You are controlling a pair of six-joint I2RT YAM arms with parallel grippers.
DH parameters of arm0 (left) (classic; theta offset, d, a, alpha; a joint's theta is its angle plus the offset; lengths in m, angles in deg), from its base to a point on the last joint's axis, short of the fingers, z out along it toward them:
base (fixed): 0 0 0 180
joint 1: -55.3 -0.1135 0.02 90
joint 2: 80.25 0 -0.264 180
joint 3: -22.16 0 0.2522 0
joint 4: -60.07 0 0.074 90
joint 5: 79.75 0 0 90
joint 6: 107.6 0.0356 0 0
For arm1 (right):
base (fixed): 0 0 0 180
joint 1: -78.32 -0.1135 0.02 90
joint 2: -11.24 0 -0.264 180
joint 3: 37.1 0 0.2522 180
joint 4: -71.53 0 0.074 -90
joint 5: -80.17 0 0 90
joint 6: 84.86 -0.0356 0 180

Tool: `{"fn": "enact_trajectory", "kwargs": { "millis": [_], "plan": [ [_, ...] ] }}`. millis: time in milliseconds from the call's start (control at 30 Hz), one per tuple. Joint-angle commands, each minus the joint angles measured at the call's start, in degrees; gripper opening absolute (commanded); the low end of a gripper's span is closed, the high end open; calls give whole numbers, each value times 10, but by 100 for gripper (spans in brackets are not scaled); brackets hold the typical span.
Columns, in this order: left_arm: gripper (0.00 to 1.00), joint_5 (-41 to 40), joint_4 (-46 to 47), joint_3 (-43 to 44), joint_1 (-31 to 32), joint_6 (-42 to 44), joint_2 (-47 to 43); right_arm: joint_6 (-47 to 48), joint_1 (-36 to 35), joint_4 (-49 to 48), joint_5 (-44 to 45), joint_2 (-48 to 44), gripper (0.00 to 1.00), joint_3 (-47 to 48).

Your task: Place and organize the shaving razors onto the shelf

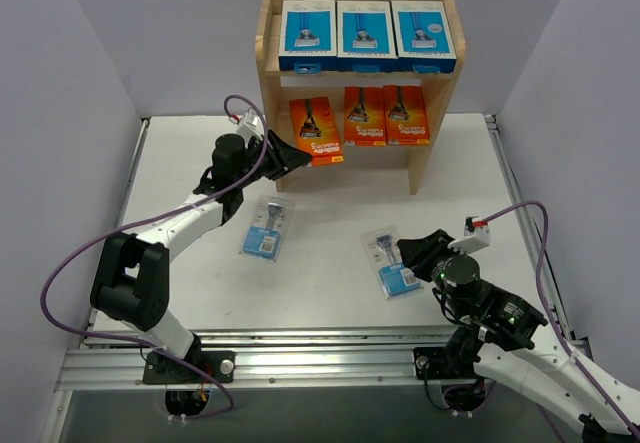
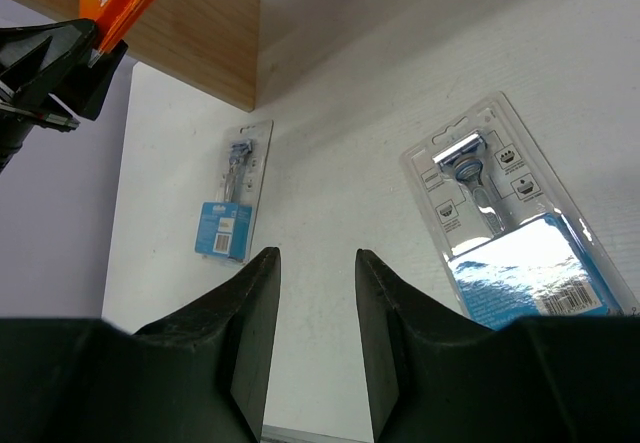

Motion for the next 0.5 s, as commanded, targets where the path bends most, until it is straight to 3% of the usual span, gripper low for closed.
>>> {"fn": "enact_trajectory", "kwargs": {
  "millis": [0,133,467],
  "plan": [
    [40,-11,29,21,2,2,-3,-1,4,-13,19,8,32,-7],
    [25,-10,40,21,2,-7,-6,-3,4,-14,20,8,32,-9],
    [10,-5,86,12,2,-42,-30,-5,4,1,31,-5,32,-8]
  ]
}}
